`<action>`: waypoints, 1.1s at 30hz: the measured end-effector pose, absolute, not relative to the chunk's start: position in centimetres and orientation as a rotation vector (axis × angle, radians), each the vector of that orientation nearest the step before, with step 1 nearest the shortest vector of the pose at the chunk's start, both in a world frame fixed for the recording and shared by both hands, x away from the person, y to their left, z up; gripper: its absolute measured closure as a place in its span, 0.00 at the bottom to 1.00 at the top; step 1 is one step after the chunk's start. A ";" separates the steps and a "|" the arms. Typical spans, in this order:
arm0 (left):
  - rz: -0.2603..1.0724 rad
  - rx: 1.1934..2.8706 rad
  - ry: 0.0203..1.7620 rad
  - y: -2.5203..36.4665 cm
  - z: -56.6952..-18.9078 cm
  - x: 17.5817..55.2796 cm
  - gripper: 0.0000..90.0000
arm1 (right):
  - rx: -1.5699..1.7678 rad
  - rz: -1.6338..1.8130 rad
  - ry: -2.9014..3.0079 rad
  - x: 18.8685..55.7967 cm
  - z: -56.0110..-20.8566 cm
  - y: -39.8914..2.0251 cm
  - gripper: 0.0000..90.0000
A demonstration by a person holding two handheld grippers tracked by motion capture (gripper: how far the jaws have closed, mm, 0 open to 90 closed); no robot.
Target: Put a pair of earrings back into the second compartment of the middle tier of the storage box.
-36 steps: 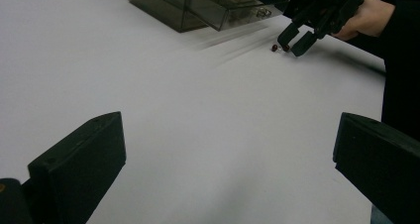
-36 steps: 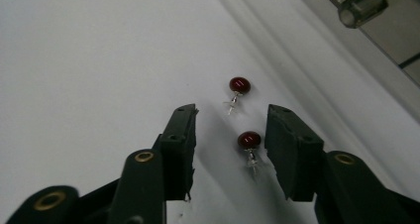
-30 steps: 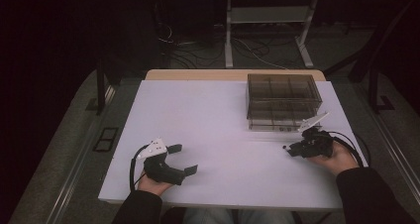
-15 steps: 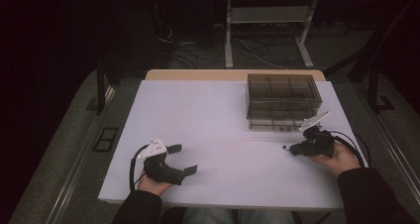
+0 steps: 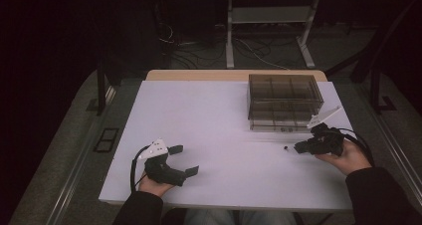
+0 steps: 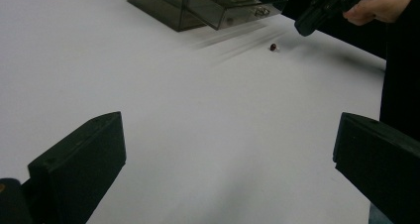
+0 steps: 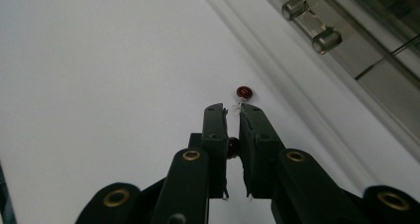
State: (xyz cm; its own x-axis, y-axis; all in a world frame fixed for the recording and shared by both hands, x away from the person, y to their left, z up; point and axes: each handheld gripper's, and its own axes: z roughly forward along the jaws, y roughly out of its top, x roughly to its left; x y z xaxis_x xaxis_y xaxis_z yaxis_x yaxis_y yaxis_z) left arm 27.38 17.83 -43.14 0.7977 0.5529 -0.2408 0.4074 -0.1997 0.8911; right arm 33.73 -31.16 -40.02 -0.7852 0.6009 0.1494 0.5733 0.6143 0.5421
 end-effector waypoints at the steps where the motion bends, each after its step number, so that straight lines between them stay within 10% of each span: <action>1: 0.158 1.824 0.737 17.9 -43.1 27.4 0.00 | 1.004 0.910 2.776 33.6 -39.3 -31.3 0.89; 33: 0.160 1.822 0.739 17.9 -43.1 27.4 0.00 | 0.960 0.899 2.709 35.7 -32.8 -31.0 0.89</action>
State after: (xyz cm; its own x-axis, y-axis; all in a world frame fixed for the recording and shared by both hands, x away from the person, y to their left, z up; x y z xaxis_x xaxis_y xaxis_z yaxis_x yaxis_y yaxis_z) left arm 27.37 17.90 -43.11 0.7955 0.5560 -0.2408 0.4072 -0.1962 0.8920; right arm 35.69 -31.00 -32.79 -0.7891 0.6099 0.0730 0.5325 0.6199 0.5764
